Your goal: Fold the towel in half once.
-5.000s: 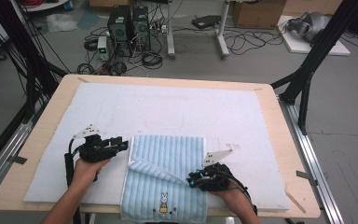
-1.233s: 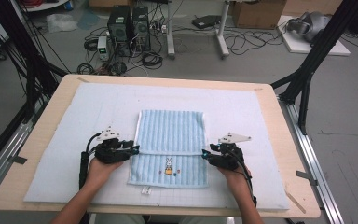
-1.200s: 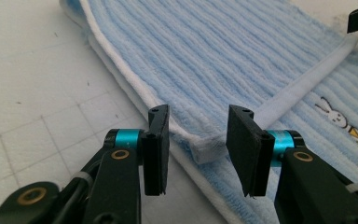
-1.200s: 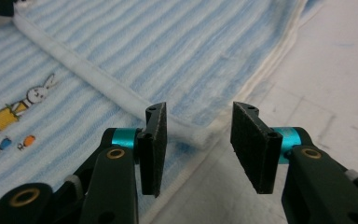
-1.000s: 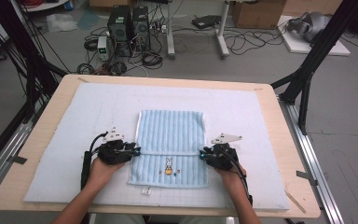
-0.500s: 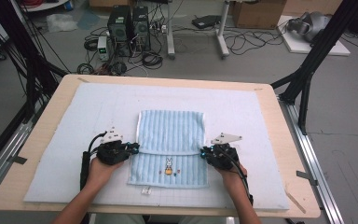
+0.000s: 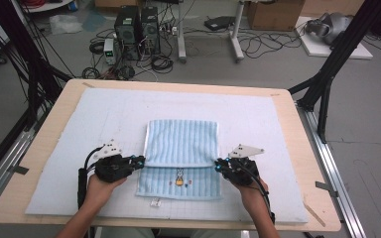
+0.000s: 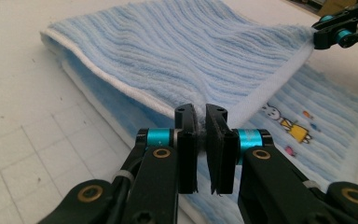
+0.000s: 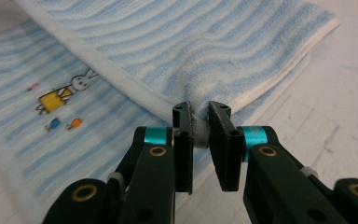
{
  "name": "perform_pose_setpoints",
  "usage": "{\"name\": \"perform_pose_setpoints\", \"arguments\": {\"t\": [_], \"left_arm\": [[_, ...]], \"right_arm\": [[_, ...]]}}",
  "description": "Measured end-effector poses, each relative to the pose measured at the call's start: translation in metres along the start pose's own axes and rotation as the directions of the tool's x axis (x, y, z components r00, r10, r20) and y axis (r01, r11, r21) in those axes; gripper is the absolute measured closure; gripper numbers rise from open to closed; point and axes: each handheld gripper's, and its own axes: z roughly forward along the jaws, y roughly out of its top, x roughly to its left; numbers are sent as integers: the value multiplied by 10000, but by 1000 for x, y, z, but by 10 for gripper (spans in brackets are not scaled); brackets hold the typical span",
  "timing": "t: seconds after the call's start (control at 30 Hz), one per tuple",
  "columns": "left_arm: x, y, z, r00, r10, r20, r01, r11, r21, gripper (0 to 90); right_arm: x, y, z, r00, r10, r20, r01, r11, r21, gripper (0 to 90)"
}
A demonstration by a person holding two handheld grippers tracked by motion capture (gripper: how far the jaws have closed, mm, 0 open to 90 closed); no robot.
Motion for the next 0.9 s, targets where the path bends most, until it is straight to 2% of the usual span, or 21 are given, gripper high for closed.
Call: {"name": "perform_pose_setpoints", "arguments": {"t": [0.2, 0.37, 0.53, 0.7, 0.9], "left_arm": [[-10, -11, -14, 9996, -108, 256, 107, 9999, 41, 829], [-19, -19, -22, 9989, -3, 469, -8, 9997, 227, 828], [-27, -27, -27, 9980, 70, 635, -97, 9991, 419, 828], [-33, -35, -33, 9967, 109, 808, -156, 9982, 575, 828], [-37, -41, -36, 9953, 59, 968, -146, 9959, 889, 828]], "right_arm": [[16, -11, -14, 9995, -124, -297, 127, 9998, 119, 799], [29, -22, -22, 9988, -244, -424, 258, 9991, 331, 799], [37, -30, -28, 9984, -260, -499, 287, 9982, 531, 799], [45, -36, -38, 9978, -250, -612, 282, 9983, 515, 799], [55, -41, -41, 9969, -428, -666, 488, 9947, 907, 794]]}}
